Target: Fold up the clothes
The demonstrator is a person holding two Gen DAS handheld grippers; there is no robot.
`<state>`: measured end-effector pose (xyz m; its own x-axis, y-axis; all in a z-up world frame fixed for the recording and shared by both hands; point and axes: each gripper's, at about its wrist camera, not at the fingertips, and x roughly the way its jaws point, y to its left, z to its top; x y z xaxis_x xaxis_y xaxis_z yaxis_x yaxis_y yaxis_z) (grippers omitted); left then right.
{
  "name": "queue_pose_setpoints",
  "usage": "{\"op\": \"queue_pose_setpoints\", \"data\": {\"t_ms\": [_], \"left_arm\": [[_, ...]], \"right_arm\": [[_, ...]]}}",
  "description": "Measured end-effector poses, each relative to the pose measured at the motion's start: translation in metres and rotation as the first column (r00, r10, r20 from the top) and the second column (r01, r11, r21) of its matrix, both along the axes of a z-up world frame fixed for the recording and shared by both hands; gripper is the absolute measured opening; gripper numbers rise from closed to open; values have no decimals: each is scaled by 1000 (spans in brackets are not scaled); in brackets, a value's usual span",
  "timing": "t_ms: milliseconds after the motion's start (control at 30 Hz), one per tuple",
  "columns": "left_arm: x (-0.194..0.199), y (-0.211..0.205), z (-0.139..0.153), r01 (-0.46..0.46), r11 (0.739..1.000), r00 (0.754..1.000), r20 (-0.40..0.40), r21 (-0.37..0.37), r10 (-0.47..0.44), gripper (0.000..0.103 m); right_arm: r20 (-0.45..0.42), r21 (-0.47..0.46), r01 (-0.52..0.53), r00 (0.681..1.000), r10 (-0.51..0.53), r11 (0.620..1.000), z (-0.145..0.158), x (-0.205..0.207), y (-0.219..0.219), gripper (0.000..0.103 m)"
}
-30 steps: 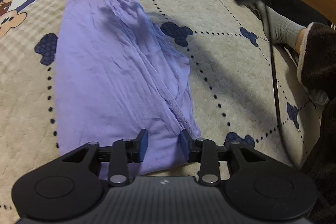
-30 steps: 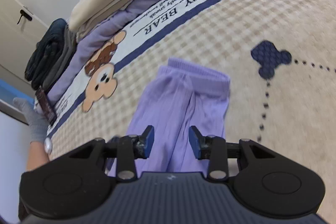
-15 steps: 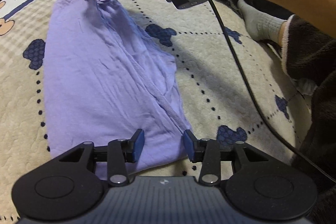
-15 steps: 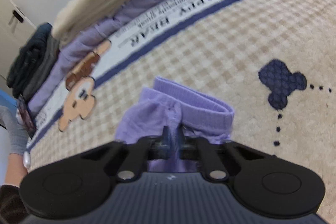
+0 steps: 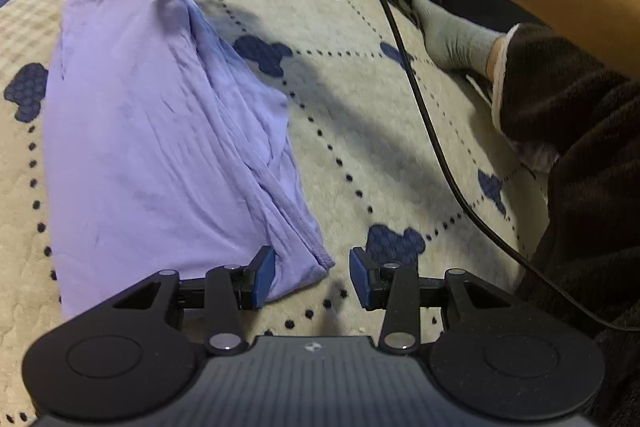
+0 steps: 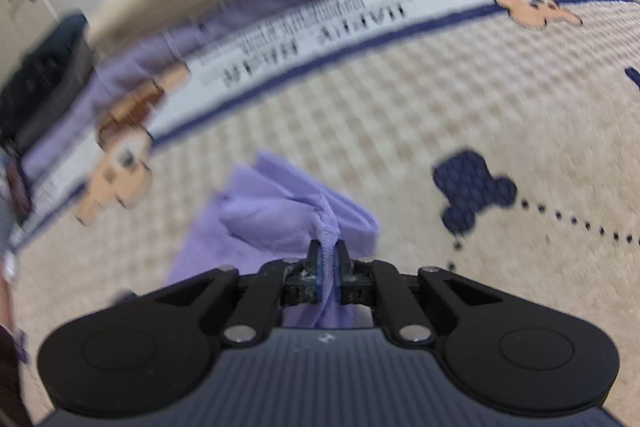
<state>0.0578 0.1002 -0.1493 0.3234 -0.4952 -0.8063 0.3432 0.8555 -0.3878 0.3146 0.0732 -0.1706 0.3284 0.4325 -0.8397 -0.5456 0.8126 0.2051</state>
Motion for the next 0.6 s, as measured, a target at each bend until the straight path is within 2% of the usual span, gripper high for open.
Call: {"op": "queue_pose_setpoints", "data": {"t_ms": [33,100,233,333,433,500,600], "left_arm": [[0,1,1,0,1000,1000,-1,-3,0,41],[-1,7,8,-20,1000,1000,5,-19,20,41],[-3,16,17,-54,998,998,36,-11,54,41],[-2,28,18,-100,995,994,39,12,100,41],[-1,33,10,-119,993,993,-1,18,119,41],[-2,33,3,-112,993,993,-31,25,113,41],[-5,30,-4,-100,995,994,-36,31,101,42]], "right_arm": [[2,3,15,1000,-15,1000,-1,0,-2,26],[-7,33,42,999,-42,999,2,1,-9,31],[59,57,35,998,-38,998,21,-4,-13,31],[65,112,-9,998,1,994,32,-8,-9,25],[6,182,-59,998,58,982,30,-9,6,14],[-10,169,-83,996,86,982,24,-9,18,14],[-21,139,-100,994,104,985,11,-6,33,14]]}}
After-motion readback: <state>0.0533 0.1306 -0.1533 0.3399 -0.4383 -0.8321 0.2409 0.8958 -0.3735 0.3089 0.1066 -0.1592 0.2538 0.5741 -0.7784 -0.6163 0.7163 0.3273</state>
